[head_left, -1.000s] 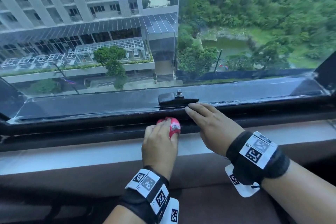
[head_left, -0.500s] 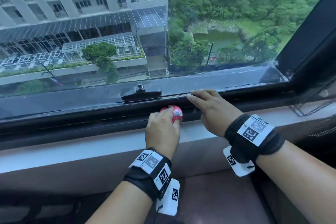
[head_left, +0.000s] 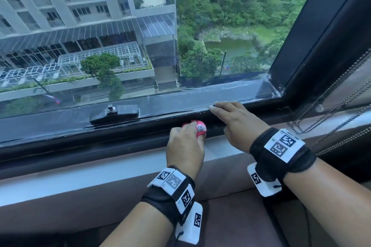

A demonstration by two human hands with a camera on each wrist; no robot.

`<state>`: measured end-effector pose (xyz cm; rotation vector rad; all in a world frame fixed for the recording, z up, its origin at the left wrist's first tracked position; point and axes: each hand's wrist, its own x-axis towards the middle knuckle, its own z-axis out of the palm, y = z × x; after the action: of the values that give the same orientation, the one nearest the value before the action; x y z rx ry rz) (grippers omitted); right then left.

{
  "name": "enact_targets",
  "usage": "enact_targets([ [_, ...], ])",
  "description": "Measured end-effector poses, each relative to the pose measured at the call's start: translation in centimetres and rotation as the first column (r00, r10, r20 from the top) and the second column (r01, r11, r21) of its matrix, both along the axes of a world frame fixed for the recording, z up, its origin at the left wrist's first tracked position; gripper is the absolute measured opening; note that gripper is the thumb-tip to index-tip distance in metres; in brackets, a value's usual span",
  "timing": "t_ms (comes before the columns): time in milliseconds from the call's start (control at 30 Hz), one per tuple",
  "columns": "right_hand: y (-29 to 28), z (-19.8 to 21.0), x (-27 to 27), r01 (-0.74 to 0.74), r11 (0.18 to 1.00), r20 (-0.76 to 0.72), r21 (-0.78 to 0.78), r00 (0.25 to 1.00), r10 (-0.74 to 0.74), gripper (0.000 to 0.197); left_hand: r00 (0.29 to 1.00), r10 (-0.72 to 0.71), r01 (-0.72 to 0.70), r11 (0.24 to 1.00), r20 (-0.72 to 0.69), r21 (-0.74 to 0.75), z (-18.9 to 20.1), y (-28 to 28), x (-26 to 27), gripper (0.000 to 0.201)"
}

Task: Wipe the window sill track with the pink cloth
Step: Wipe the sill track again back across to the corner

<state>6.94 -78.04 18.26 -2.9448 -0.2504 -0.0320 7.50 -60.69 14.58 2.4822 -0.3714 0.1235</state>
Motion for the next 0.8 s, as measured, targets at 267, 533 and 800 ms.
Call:
enact_targets([
  [267,-1.4,-0.4,-1.3,0.041,0.998,0.012,0.039,0.999,-0.042,0.066,0.995,-0.084,0.087,0.996,0.062,-0.035,-0.4,-3.4,-1.2,0.020],
  [533,-2.7,-0.1,-2.0,0.111,0.991,0.030,0.069,0.993,-0.114,0.064,0.985,-0.161,0.163,0.986,0.057,-0.028,-0.6,-5.8,-1.2,0.020],
  [800,-4.0,-0.6,-3.1,0.170,0.970,0.072,0.173,0.980,-0.185,0.064,0.969,-0.243,0.245,0.969,0.049,-0.042,-0.5,-7.3,-1.2,0.019],
])
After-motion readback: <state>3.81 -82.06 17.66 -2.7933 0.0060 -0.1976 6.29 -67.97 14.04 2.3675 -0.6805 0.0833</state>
